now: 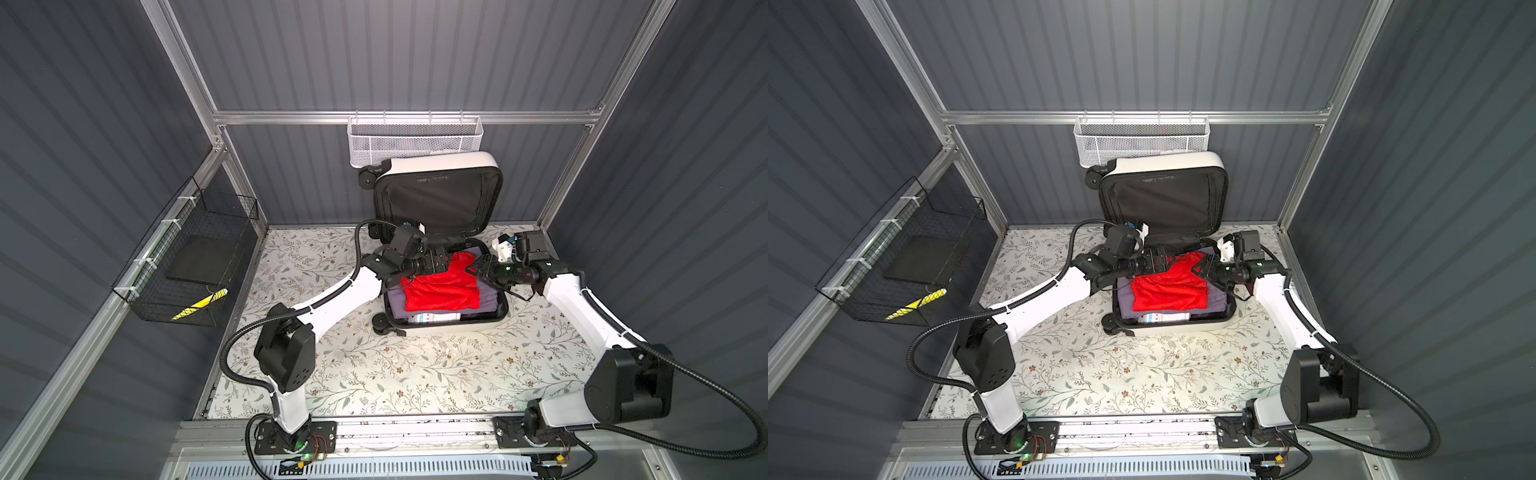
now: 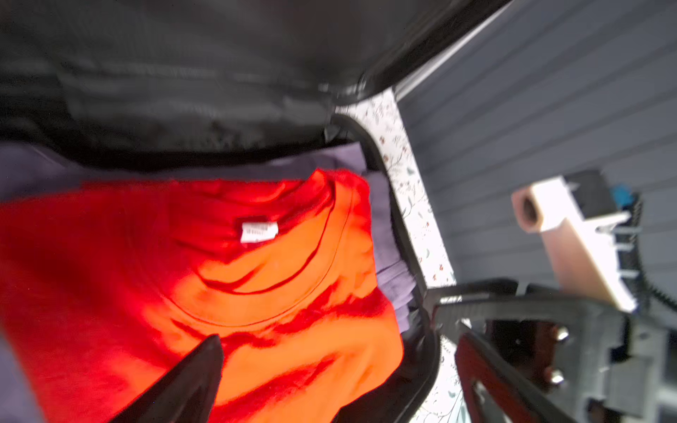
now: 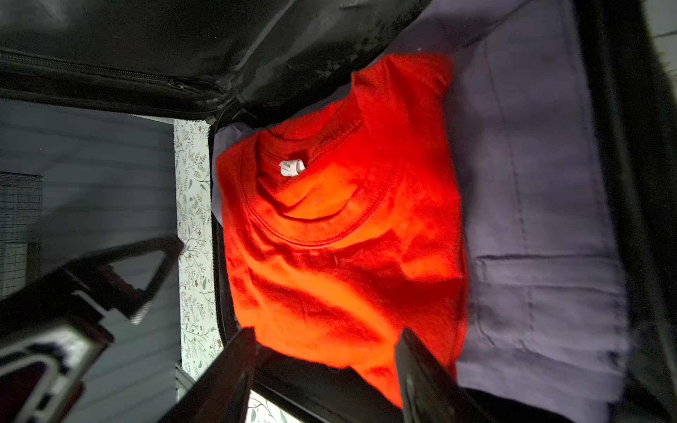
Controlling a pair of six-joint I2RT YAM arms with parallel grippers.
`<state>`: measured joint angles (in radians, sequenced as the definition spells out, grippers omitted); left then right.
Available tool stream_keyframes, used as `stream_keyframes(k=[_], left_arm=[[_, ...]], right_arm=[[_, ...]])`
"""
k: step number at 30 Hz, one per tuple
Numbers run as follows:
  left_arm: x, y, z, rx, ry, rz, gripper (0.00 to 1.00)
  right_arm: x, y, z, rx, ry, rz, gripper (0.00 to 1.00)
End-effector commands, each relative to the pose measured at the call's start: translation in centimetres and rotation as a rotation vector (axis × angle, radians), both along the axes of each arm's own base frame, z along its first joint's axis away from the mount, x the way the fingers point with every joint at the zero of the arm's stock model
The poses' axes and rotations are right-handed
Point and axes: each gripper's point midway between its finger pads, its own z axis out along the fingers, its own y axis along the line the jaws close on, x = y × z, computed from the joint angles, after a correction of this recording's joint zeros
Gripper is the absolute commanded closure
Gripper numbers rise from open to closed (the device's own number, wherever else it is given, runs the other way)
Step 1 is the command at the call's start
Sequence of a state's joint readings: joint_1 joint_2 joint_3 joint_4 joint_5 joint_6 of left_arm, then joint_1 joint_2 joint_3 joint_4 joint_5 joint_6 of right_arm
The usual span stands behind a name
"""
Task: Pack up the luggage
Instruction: 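Lower the red T-shirt onto the trousers and open both grippers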
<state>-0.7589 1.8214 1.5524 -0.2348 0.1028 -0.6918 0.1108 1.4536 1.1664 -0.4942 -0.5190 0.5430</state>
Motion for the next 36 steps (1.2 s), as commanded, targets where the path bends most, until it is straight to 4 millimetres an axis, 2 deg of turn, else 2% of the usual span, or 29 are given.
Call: stream_keyframes(k=[1, 4, 6, 10, 12, 18, 23, 25, 28, 33, 36], left_arm=[[-0.6, -0.5, -1.7, -0.019, 0.023, -0.021, 0.00], [-0.7, 0.1, -4.6, 0.026, 0.050, -0.010, 0.00], [-0.7, 0.3, -5.7, 0.046, 0.058, -0.006, 0.00], [-0.6, 0.7, -6.5, 0.079, 0.061, -0.003, 0.00], [-0.7, 0.7, -5.7, 0.081, 0.049, -0.014, 0.00], [-1.8, 0.3, -1.2, 0.005, 0.009, -0.043, 0.00], [-4.0, -0.5, 0.4, -0.038, 0.004, -0.075, 0.00], [-4.8, -0.1, -1.1, -0.032, 0.031, -0.074, 0.00], [-5.5, 0.5, -2.9, -0.018, 0.060, -0.060, 0.00], [-6.6, 2.2, -6.7, 0.039, 0.108, -0.033, 0.00], [-7.4, 3.4, -8.6, 0.077, 0.131, -0.018, 0.00]], right_arm=[[0.1, 1.2, -1.5, 0.101, 0.041, 0.012, 0.37], [0.2, 1.4, -3.8, 0.119, 0.073, 0.002, 0.37], [0.0, 1.4, -4.9, 0.115, 0.093, 0.002, 0.37], [-0.7, 1.1, -4.7, 0.090, 0.088, 0.011, 0.37], [-1.1, 1.0, -3.6, 0.079, 0.063, 0.014, 0.37], [-3.3, 0.8, -0.5, 0.091, 0.006, 0.015, 0.37], [-5.4, 1.9, -0.2, 0.113, -0.011, 0.029, 0.37], [-5.7, 2.3, -0.5, 0.119, -0.018, 0.029, 0.37], [-6.0, 2.6, -2.1, 0.125, 0.005, 0.021, 0.37], [-6.3, 2.2, -6.3, 0.093, 0.081, -0.001, 0.37], [-6.8, 2.0, -7.6, 0.081, 0.107, -0.003, 0.38]])
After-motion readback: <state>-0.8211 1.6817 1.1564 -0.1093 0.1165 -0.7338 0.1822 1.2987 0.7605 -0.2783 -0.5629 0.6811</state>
